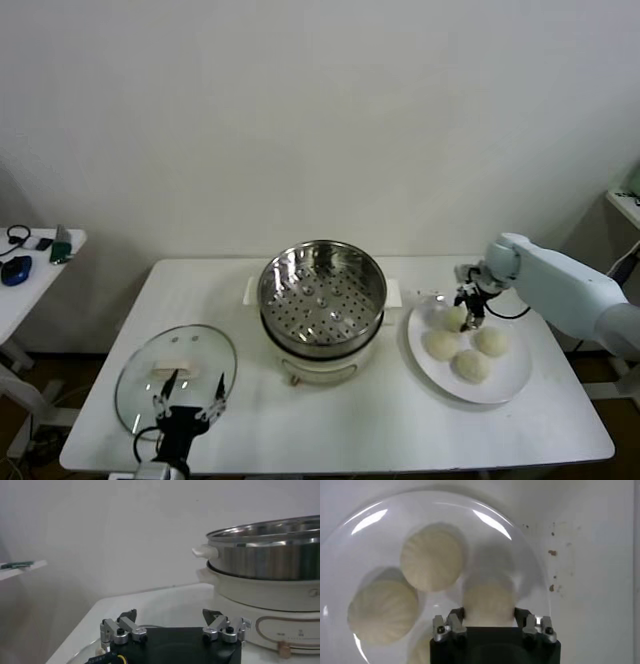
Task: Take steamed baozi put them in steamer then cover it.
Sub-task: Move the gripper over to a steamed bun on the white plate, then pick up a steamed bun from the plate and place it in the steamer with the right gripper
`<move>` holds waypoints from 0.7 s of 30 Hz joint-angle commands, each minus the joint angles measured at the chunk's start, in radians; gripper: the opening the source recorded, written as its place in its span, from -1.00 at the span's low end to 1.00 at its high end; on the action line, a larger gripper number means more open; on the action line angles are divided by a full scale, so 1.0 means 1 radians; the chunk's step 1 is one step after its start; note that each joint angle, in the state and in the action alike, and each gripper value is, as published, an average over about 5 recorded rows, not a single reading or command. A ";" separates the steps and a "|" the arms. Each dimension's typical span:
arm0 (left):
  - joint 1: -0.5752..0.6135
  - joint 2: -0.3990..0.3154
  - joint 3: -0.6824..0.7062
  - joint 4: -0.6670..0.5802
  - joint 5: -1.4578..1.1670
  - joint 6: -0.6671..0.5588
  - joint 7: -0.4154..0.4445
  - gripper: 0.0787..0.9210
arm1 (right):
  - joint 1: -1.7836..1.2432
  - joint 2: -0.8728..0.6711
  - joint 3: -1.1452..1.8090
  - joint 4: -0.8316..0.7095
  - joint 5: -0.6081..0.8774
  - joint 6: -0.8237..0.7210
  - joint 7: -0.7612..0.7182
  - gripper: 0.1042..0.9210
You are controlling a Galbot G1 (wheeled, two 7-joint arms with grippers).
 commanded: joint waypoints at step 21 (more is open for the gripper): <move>0.000 0.009 0.021 -0.018 0.015 0.005 -0.002 0.77 | 0.824 0.252 -0.470 0.801 0.010 0.456 0.072 0.30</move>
